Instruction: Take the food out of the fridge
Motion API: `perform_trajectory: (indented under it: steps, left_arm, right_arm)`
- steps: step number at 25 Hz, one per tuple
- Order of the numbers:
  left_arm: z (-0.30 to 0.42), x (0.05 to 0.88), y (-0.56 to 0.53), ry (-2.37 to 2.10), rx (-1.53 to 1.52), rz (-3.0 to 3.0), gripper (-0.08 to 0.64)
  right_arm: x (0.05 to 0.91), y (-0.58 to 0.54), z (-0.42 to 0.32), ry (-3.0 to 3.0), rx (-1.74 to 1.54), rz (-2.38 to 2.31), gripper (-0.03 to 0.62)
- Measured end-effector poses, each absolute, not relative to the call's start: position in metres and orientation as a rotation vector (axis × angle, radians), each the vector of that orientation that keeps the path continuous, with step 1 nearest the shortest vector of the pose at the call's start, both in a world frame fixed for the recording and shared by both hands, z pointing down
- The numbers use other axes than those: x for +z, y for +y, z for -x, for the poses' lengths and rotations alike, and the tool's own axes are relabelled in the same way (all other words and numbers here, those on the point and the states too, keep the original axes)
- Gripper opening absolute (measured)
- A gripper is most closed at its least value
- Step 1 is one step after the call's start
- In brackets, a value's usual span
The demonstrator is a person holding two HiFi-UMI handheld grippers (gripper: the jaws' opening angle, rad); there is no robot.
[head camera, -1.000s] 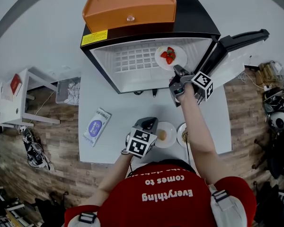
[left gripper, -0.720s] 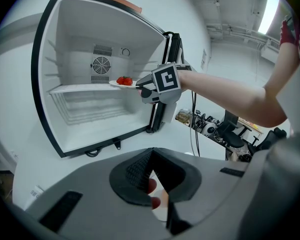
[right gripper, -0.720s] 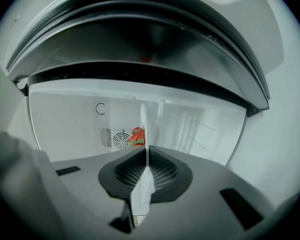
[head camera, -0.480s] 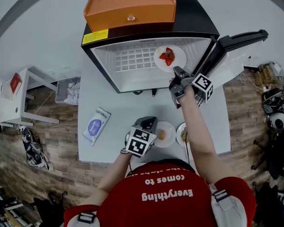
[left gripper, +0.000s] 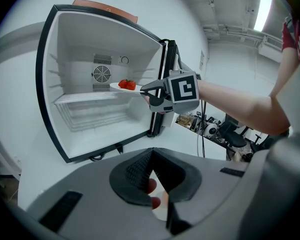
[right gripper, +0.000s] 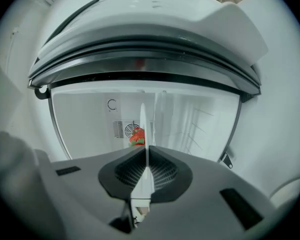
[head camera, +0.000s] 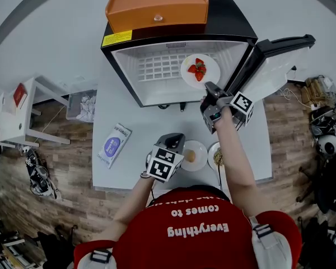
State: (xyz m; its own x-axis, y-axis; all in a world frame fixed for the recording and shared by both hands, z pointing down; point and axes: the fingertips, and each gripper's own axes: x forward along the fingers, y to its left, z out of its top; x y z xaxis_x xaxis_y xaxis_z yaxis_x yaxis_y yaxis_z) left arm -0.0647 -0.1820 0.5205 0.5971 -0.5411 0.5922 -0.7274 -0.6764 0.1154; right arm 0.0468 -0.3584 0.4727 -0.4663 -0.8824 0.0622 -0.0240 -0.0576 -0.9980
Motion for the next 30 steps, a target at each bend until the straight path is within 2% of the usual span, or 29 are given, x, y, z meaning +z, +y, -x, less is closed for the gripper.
perform_trajectory:
  steps: [30]
  left_arm:
    - [0.076,0.488,-0.103,-1.219,0.602,-2.455,0.006]
  right_arm:
    - [0.479,-0.173,-0.017,1.685,-1.728,0.829,0.025]
